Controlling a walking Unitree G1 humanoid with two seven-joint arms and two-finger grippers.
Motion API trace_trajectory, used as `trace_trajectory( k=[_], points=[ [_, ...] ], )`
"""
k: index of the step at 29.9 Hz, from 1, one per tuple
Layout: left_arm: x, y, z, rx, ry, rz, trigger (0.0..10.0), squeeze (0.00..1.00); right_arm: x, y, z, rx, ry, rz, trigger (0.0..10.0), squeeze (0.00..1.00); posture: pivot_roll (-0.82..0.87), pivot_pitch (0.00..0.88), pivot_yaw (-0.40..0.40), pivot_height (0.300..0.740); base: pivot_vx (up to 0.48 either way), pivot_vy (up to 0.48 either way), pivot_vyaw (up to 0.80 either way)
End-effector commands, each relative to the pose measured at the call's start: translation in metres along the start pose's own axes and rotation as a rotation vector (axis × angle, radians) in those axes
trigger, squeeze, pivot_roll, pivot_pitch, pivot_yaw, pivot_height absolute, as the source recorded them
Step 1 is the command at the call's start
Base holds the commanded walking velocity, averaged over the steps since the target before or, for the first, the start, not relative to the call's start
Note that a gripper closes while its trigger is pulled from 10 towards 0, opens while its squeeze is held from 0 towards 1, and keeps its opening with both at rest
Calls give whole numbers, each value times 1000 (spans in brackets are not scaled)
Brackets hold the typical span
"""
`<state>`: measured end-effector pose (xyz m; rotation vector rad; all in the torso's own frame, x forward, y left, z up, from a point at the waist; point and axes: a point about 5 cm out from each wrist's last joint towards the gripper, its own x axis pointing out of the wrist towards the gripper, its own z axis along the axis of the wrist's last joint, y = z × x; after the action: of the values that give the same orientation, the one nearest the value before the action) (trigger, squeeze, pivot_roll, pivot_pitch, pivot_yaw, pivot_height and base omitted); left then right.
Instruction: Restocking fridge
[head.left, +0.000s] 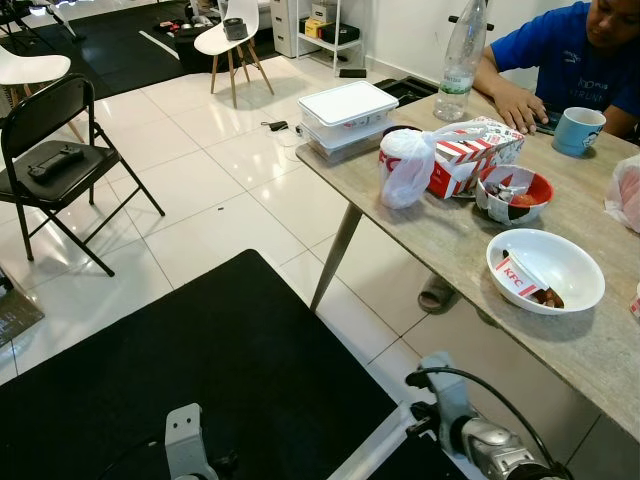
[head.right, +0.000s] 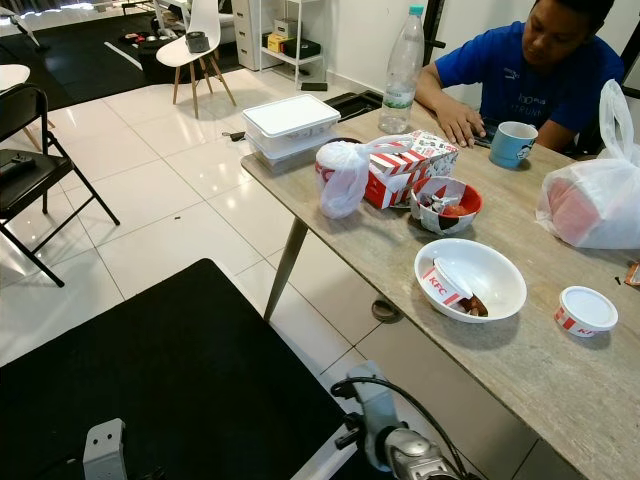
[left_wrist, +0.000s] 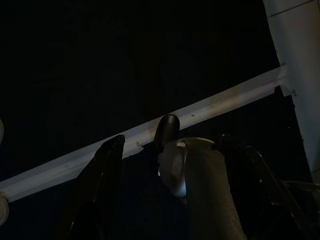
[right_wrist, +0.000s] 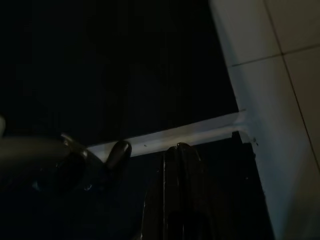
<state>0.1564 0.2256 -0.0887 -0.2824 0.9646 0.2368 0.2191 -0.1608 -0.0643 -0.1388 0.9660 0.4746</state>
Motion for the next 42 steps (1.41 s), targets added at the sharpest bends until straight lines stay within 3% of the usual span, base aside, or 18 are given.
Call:
trace_trajectory(
  k=[1,7,22,28,33,37,42],
  points=[
    [-1,2,-3,16,18,1,10000,0,-1,-4,-8,-24,47,-54,10000,0,21,0,22,740,0,0,0],
    [0,-1,-4,21,21,-6,10000,0,-13,-20,-43,34,151,-212,10000,0,22,0,20,740,0,0,0],
    [-1,0,-6,40,29,-12,10000,0,-16,-21,-52,70,155,-211,10000,0,16,0,23,740,0,0,0],
    [0,-2,-5,40,26,-15,10000,0,-12,-18,-40,71,110,-184,10000,0,15,0,24,740,0,0,0],
    [0,-3,-4,42,24,-18,10000,0,-7,-10,-24,66,39,-84,10000,0,15,0,24,740,0,0,0],
    [0,-3,-3,44,21,-20,10000,0,-3,0,15,70,-102,150,10000,0,12,0,21,740,0,0,0],
    [0,-3,-3,43,21,-20,10000,0,-4,5,34,43,-156,288,10000,0,13,0,19,740,0,0,0]
  ],
)
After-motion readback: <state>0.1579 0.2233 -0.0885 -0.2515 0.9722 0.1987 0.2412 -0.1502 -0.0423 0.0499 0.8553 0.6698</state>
